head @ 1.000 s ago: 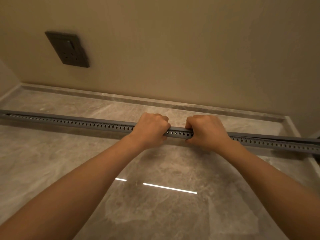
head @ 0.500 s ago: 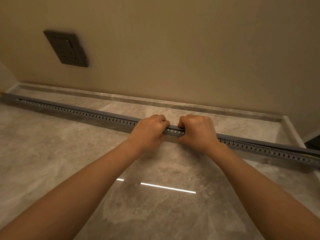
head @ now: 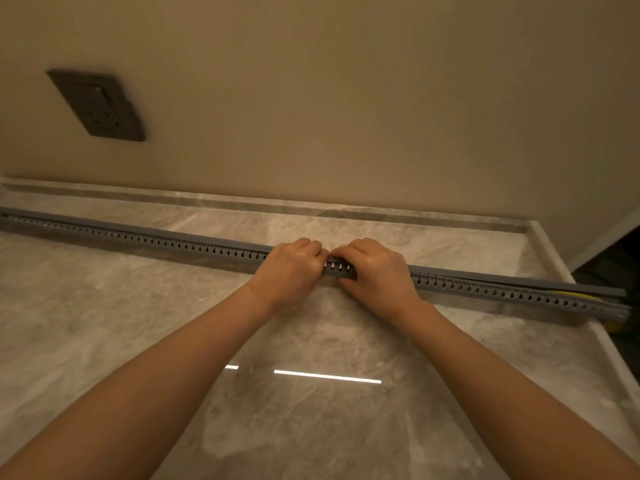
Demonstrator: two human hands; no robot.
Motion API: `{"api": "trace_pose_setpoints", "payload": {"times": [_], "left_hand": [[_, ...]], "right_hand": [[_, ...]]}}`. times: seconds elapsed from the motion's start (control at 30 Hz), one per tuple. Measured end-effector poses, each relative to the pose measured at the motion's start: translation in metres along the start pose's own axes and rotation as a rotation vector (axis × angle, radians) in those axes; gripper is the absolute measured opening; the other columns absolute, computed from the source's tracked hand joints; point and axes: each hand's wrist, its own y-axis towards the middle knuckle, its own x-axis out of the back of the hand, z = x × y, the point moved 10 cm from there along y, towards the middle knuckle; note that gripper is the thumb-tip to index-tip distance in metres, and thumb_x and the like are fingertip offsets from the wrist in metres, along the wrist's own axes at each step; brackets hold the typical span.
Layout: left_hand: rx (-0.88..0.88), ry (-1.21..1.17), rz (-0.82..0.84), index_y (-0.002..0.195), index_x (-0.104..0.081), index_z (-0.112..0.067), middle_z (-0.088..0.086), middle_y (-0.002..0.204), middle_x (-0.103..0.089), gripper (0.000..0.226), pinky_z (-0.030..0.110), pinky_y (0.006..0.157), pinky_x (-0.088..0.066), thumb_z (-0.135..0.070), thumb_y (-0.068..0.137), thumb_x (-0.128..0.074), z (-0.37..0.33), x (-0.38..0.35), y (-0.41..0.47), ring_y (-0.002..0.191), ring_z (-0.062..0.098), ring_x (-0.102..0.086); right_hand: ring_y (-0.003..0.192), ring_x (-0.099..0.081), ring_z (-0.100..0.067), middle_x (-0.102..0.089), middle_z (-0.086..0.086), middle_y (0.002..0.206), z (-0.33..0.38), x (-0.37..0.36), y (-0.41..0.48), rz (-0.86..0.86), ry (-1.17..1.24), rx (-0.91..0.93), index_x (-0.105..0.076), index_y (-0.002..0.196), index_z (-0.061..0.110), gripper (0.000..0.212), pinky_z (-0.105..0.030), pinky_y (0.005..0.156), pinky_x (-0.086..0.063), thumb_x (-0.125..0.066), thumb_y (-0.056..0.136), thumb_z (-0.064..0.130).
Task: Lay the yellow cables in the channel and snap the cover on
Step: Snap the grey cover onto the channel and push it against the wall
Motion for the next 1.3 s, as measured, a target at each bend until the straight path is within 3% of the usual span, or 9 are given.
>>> {"api": "trace_pose_setpoints", "payload": {"times": [0.13,0.27,0.47,0.6,0.87,1.07,1.3], "left_hand": [[0.058,0.053,0.067,0.107,-0.059,-0.005,0.010,0.102,-0.061,0.025,0.036,0.068,-0.045,-0.022,0.091,-0.052,0.007,-0.012,0.002,0.093,0.026,-0.057],[0.073,0.046,0.085,0.112,-0.057,-0.007,0.009,0.107,-0.060,0.027,0.036,0.075,-0.046,-0.024,0.092,-0.050,0.009,-0.016,0.002,0.098,0.025,-0.055],[0.081,0.016,0.087,0.105,-0.061,-0.001,0.014,0.099,-0.063,0.023,0.040,0.071,-0.048,-0.017,0.088,-0.056,0.005,-0.012,0.002,0.092,0.030,-0.058],[0.084,0.047,0.107,0.109,-0.059,-0.005,0.010,0.103,-0.061,0.025,0.036,0.073,-0.046,-0.021,0.091,-0.052,0.005,-0.015,0.000,0.095,0.026,-0.056],[0.092,0.102,0.118,0.110,-0.056,-0.008,0.007,0.106,-0.058,0.025,0.032,0.070,-0.044,-0.024,0.092,-0.048,0.005,-0.015,0.002,0.097,0.022,-0.054],[0.110,0.157,0.145,0.108,-0.054,-0.012,0.003,0.109,-0.055,0.021,0.029,0.064,-0.041,-0.021,0.090,-0.048,-0.008,-0.015,0.011,0.100,0.020,-0.051],[0.054,0.172,0.079,0.112,-0.054,-0.011,0.005,0.110,-0.057,0.022,0.030,0.063,-0.035,-0.020,0.093,-0.047,-0.063,-0.012,0.040,0.103,0.022,-0.052]], "right_hand": [[0.080,-0.063,-0.027,-0.069,-0.006,0.086,-0.013,0.009,-0.013,0.053,-0.038,0.016,-0.069,0.098,0.008,0.037,-0.035,0.053,-0.052,-0.074,0.062,0.002],[0.077,-0.063,-0.028,-0.069,-0.007,0.085,-0.031,0.025,-0.028,0.060,-0.127,0.002,-0.069,0.095,0.007,0.036,-0.033,0.051,-0.050,-0.074,0.060,0.000],[0.071,-0.063,-0.026,-0.068,-0.006,0.076,-0.040,0.037,-0.037,0.089,-0.249,0.005,-0.071,0.087,0.009,0.029,-0.031,0.047,-0.047,-0.081,0.060,0.012],[0.087,-0.059,-0.022,-0.067,0.000,0.091,-0.049,0.028,-0.030,0.183,-0.271,-0.048,-0.067,0.103,0.021,0.025,-0.030,0.060,-0.043,-0.063,0.078,0.023],[0.086,-0.061,-0.024,-0.068,-0.001,0.090,-0.049,0.026,-0.027,0.197,-0.233,-0.015,-0.068,0.105,0.020,0.028,-0.026,0.061,-0.034,-0.064,0.076,0.022],[0.089,-0.060,-0.023,-0.067,-0.001,0.092,-0.050,0.028,-0.028,0.200,-0.212,0.016,-0.066,0.109,0.020,0.032,-0.028,0.064,-0.039,-0.064,0.078,0.026],[0.066,-0.063,-0.030,-0.067,-0.008,0.068,-0.043,0.042,-0.030,0.107,-0.184,0.034,-0.073,0.090,0.012,0.022,-0.030,0.050,-0.042,-0.073,0.068,0.015]]}}
